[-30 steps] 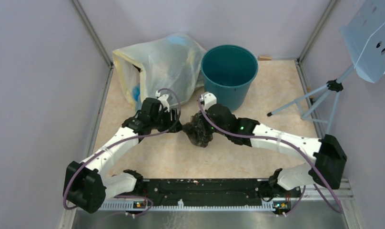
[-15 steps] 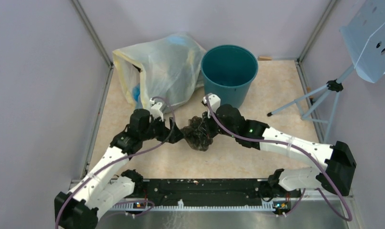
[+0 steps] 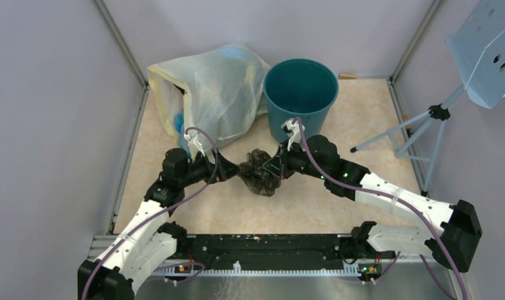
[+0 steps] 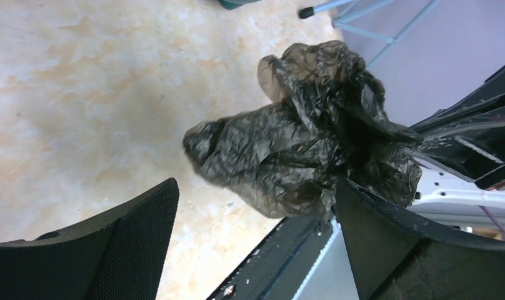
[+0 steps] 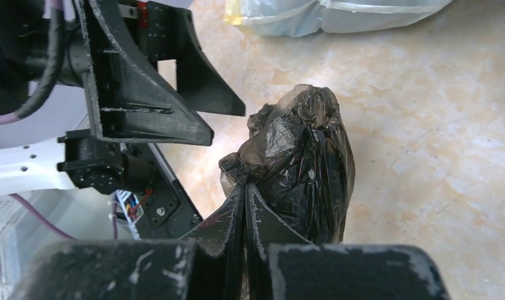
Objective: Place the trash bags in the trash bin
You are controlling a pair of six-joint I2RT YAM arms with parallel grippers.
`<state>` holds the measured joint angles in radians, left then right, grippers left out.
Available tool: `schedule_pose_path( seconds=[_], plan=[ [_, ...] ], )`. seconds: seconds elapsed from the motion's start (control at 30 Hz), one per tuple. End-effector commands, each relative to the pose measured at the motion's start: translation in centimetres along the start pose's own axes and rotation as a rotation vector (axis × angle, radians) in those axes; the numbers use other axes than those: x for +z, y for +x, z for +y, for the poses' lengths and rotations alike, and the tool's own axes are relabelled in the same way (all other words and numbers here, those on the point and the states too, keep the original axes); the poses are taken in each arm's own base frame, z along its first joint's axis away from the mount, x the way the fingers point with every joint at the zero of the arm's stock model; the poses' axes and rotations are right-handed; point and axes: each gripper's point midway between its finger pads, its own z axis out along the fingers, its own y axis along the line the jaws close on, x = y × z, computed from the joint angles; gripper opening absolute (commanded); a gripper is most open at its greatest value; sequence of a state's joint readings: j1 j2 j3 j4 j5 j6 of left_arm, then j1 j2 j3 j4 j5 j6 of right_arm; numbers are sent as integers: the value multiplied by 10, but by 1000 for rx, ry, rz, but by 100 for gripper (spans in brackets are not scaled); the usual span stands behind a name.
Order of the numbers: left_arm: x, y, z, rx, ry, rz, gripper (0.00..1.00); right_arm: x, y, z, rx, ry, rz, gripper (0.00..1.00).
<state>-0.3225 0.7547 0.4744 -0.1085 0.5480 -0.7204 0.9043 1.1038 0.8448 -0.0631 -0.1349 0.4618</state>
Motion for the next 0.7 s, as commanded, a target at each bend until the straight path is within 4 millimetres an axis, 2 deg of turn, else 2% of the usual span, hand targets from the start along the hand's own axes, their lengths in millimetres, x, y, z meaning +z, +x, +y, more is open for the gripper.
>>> schedule_pose_path(
  seconds=[0.0, 0.27, 0.4, 0.47, 0.67],
  plan=[
    [3, -13, -34, -5, 173, -11, 99, -11, -23, 22, 28, -100, -86, 0],
    [10, -2, -14, -60, 102, 29, 98, -16, -29, 27, 47, -127, -104, 0],
    [15, 8, 9, -125, 2, 72, 95, -19, -30, 26, 45, -123, -108, 0],
    [18, 10, 10, -143, 6, 90, 92, -20, -30, 25, 45, -123, -111, 0],
    [25, -5, -24, -113, 216, 73, 54, -19, -27, 20, 48, -118, -100, 0]
  ],
)
